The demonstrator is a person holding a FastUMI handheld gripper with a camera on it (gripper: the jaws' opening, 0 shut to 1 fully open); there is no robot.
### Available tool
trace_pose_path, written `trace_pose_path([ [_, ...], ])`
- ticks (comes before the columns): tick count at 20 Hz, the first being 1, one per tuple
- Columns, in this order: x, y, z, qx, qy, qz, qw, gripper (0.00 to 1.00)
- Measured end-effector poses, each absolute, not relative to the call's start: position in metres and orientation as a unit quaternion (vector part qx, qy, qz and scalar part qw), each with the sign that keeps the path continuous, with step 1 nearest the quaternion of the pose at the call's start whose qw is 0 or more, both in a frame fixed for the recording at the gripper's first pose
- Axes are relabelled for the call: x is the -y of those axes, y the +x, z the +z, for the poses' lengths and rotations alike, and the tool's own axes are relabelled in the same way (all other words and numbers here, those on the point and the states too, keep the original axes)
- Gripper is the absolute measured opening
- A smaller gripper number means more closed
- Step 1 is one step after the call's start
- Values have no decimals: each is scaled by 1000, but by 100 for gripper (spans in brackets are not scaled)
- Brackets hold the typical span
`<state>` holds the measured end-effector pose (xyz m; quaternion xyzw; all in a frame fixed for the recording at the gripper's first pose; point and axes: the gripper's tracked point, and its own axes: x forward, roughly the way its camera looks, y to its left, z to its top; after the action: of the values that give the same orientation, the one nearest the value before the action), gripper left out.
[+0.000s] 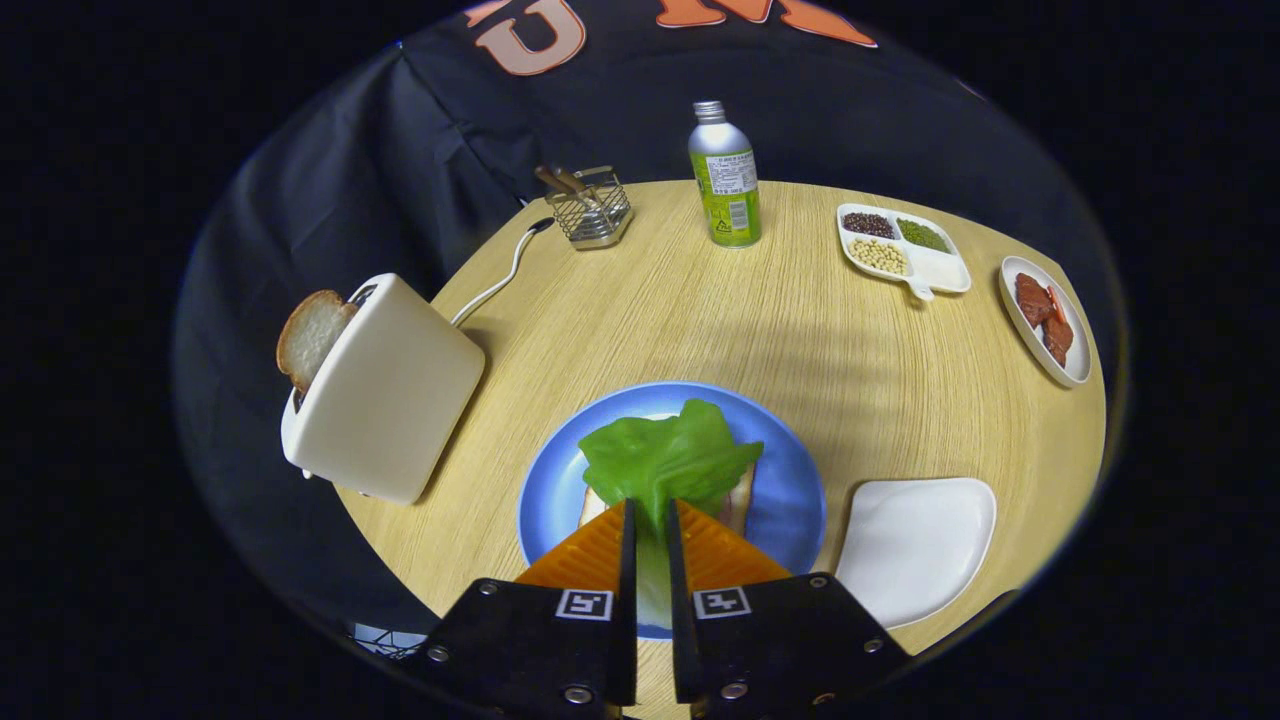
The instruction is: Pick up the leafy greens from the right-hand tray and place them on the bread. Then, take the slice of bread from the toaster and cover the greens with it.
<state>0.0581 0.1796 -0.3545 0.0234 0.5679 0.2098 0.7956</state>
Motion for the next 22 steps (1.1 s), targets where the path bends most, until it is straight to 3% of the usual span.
trace_pose_path([
  [3, -178, 59, -353, -566, 25, 205, 798, 23],
  [11, -197, 70, -319, -535, 25, 214, 817, 31],
  [22, -270, 97, -241, -501, 29, 219, 837, 76],
])
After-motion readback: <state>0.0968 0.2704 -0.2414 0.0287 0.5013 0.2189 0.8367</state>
